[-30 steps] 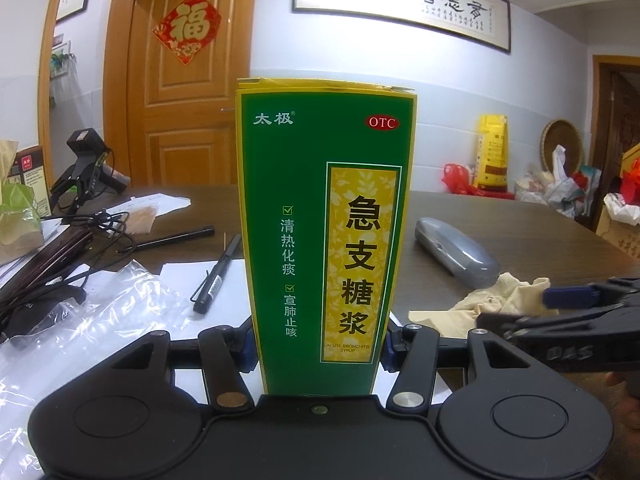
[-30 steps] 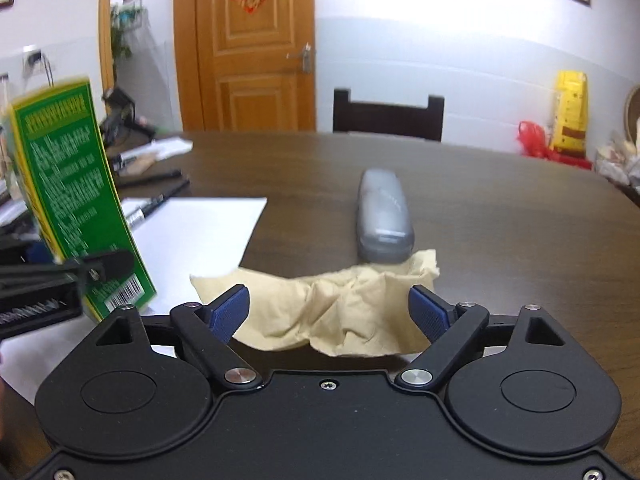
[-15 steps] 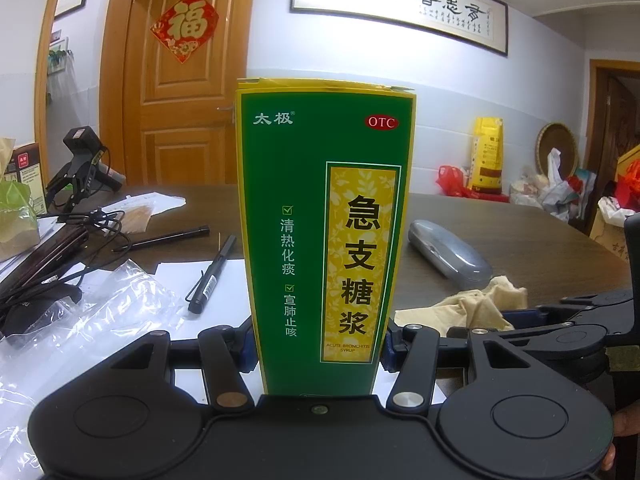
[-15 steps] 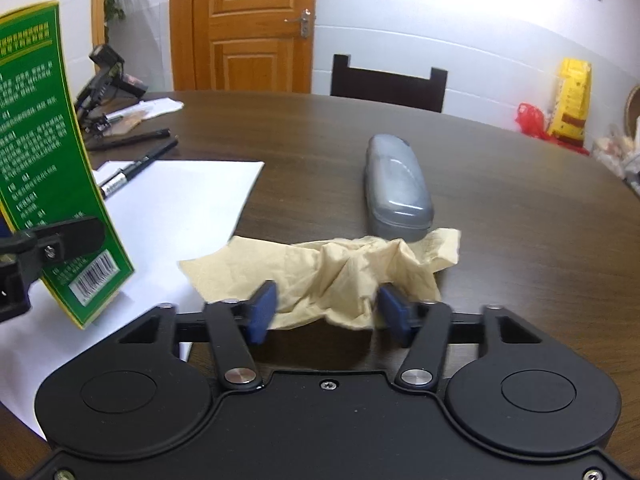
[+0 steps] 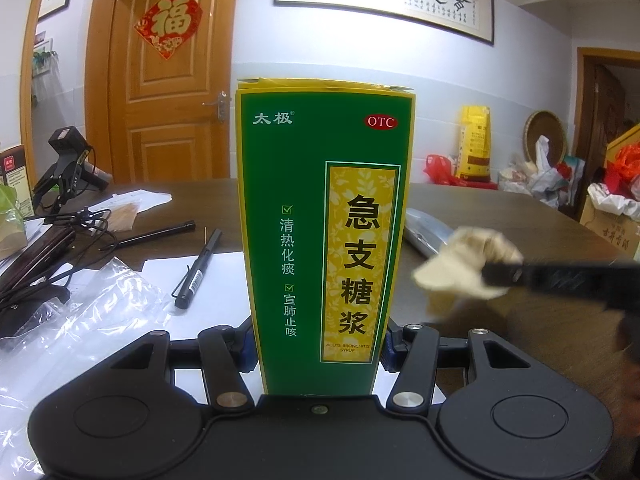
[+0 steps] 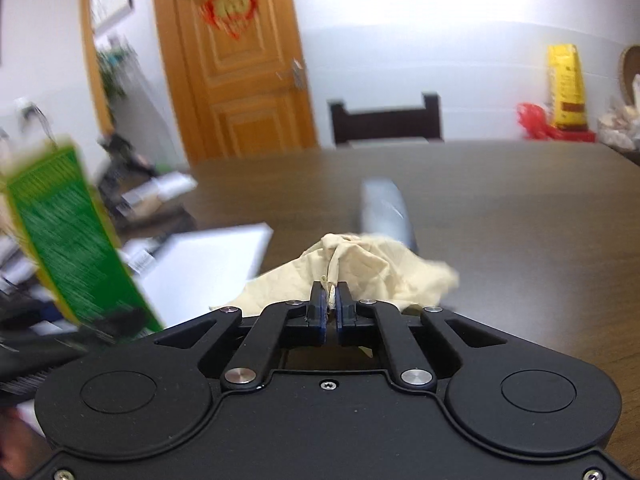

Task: Clean container
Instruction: 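Grasp the crumpled beige cloth with the right gripper and lift it, then wipe the top of the green box with the cloth in the right gripper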

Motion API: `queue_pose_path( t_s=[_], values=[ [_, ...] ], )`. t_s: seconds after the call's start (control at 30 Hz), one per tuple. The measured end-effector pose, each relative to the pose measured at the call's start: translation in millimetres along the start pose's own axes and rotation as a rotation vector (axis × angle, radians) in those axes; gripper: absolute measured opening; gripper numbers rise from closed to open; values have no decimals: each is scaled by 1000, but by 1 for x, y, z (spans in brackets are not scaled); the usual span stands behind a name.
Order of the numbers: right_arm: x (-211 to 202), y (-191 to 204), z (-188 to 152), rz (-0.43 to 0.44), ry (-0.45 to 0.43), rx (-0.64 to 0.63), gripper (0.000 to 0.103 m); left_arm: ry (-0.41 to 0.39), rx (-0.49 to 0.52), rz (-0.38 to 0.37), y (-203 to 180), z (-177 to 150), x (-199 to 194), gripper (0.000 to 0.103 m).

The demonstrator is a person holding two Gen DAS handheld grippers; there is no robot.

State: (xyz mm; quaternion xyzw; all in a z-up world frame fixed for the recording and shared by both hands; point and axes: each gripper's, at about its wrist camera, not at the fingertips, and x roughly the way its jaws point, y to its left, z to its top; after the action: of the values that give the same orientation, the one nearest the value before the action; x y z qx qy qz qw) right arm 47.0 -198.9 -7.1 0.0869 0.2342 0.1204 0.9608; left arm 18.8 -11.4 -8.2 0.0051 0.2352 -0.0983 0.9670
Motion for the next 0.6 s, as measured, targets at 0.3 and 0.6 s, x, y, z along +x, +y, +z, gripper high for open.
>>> queue_pose_path(
  t_s=[0.3, 0.6],
  values=[
    [-67, 29, 9, 257, -188, 4, 4, 2, 17, -19, -4, -1, 0, 50],
    [-66, 38, 9, 355, -165, 2, 4, -8, 38, -51, -9, -1, -1, 49]
  ],
)
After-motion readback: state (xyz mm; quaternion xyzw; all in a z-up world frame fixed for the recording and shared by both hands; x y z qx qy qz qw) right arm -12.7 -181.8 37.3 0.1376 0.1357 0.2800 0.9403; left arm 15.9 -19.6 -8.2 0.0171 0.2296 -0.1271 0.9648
